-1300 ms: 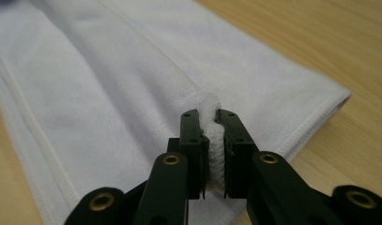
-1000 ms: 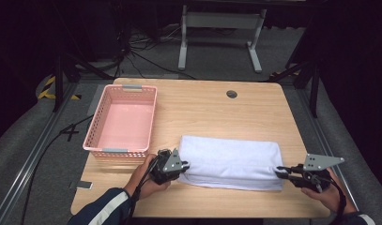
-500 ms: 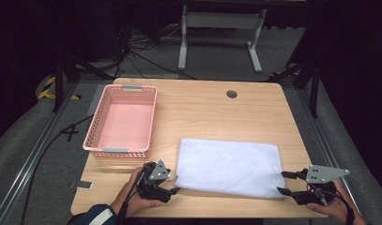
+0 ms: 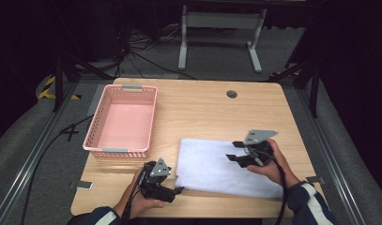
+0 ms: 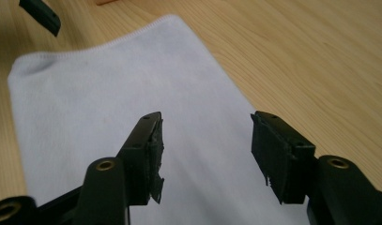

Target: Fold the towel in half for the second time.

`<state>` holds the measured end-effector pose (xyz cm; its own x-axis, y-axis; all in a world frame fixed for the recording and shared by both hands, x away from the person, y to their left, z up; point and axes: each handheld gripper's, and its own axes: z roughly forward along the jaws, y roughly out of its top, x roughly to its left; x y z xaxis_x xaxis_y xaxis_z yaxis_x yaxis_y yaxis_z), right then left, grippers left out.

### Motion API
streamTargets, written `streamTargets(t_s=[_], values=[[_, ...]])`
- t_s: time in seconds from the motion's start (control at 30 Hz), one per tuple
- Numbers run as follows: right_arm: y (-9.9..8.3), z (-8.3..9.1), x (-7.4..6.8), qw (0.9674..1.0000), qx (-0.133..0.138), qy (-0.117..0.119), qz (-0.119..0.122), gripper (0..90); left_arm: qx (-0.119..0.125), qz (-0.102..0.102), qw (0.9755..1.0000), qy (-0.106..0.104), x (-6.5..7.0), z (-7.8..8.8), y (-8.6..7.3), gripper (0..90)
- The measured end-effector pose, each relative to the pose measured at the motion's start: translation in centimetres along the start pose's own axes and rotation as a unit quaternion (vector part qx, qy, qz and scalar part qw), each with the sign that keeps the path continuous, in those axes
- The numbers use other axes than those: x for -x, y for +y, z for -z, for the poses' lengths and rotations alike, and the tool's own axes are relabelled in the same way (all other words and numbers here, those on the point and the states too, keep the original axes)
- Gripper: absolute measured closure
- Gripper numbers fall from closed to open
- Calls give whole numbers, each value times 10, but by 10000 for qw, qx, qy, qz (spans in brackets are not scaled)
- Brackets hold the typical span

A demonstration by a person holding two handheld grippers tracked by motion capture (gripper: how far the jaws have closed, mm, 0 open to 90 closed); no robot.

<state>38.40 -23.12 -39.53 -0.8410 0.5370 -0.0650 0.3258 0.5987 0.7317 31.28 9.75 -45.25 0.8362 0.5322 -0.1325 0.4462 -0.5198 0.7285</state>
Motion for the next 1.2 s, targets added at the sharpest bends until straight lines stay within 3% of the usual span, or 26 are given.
streamTargets(t_s=[0.17, 0.2, 0.4, 0.47, 0.5, 0.57, 0.67, 0.77, 0.87, 1.03, 1.1, 1.13, 1.17, 1.2], values=[[32, -52, 2, 9997, -185, 165, -53, 436, -118, -19, 9999, 92, 0, -14, 2, 172], [41, -67, 3, 9991, -259, 327, -121, 436, -134, -66, 9998, 93, -1, -15, 3, 172], [69, -108, -5, 9976, -523, 458, 8, 437, -77, -81, 9996, 262, -2, -17, 1, 170], [72, -114, -7, 9970, -572, 511, 52, 435, -76, -26, 9996, 279, -2, -16, 1, 169], [74, -120, -9, 9969, -631, 459, 114, 433, -39, -91, 9994, 331, -2, -15, 0, 168], [77, -127, -12, 9963, -652, 546, 90, 435, -7, -40, 9993, 377, -2, -11, -1, 167], [79, -136, -15, 9961, -714, 499, 166, 432, 79, 95, 9993, 342, -4, -7, -4, 167], [81, -141, -11, 9965, -700, 450, 74, 428, 172, 122, 9993, 319, -3, -8, -4, 166], [81, -148, -6, 9960, -806, 379, 29, 412, 119, 106, 9995, 281, -1, -14, -1, 165], [76, -161, 0, 9941, -936, 542, -130, 375, -165, 36, 9996, 242, -1, -29, 1, 165], [74, -162, 2, 9931, -930, 689, -172, 430, -185, -12, 9994, 300, 1, -33, 0, 150], [74, -162, 2, 9929, -918, 742, -156, 449, -240, -140, 9989, 375, 1, -33, 1, 149], [75, -161, 2, 9921, -917, 848, -129, 559, -233, -101, 9989, 402, 2, -34, 1, 150], [75, -161, 1, 9908, -923, 984, -101, 592, -173, -164, 9987, 452, 3, -36, 1, 145]])
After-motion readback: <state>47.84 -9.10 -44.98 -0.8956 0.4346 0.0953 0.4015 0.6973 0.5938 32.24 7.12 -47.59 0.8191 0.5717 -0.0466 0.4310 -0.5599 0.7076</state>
